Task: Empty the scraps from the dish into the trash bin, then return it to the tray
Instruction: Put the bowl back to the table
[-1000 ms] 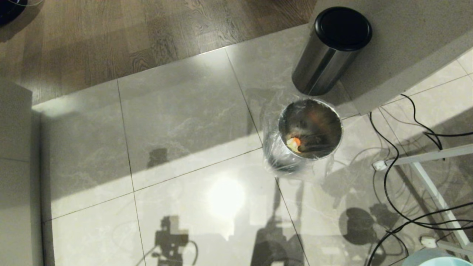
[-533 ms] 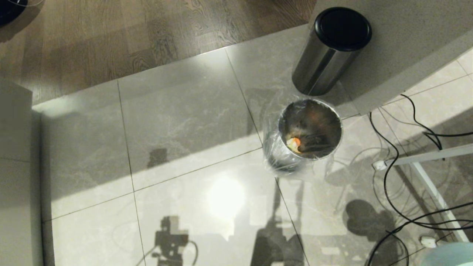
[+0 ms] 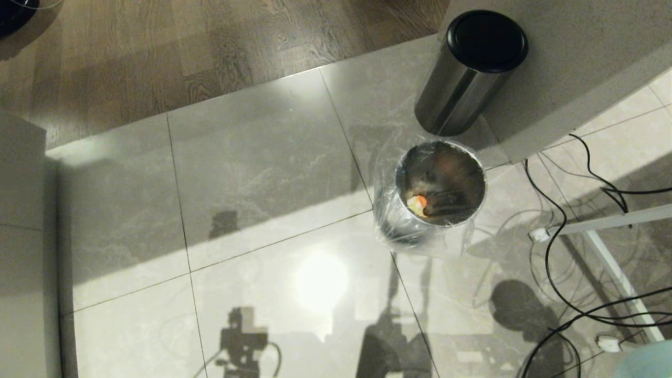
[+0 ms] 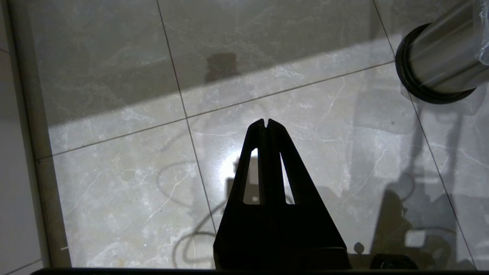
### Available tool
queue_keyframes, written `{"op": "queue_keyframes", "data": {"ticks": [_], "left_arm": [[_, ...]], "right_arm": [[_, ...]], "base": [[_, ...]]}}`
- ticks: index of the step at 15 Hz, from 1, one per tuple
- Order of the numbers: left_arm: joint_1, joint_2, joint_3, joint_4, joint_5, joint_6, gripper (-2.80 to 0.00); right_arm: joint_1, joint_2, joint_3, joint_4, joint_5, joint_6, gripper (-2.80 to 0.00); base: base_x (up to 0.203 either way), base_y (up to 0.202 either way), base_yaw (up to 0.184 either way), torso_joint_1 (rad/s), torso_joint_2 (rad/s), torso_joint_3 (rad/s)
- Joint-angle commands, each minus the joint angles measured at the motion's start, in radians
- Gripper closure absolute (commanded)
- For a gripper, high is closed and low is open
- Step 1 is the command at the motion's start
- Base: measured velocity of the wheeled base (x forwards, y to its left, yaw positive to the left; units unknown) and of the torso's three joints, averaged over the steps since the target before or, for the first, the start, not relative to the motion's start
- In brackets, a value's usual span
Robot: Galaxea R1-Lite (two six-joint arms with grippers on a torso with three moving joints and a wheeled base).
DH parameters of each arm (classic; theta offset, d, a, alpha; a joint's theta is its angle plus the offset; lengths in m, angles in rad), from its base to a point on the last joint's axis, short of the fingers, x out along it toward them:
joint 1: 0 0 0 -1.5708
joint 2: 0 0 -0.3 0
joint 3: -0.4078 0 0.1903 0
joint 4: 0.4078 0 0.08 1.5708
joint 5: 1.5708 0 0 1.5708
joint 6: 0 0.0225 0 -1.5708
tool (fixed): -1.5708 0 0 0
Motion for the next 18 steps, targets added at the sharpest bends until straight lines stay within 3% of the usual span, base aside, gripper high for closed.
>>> {"op": "queue_keyframes", "data": {"ticks": [1, 18], "left_arm": [[0.001, 0.001, 0.0, 0.0, 0.0, -0.001, 0.0], [0.0, 0.001, 0.0, 0.0, 0.0, -0.001, 0.0]], "right_arm": [[0.0, 0.002, 0.0, -0.001, 0.001, 0.0, 0.0], [0.0, 0.002, 0.0, -0.001, 0.001, 0.0, 0.0]], "base": [[0.0, 0.0, 0.0, 0.0, 0.0, 0.0], [0.0, 0.0, 0.0, 0.0, 0.0, 0.0]]}}
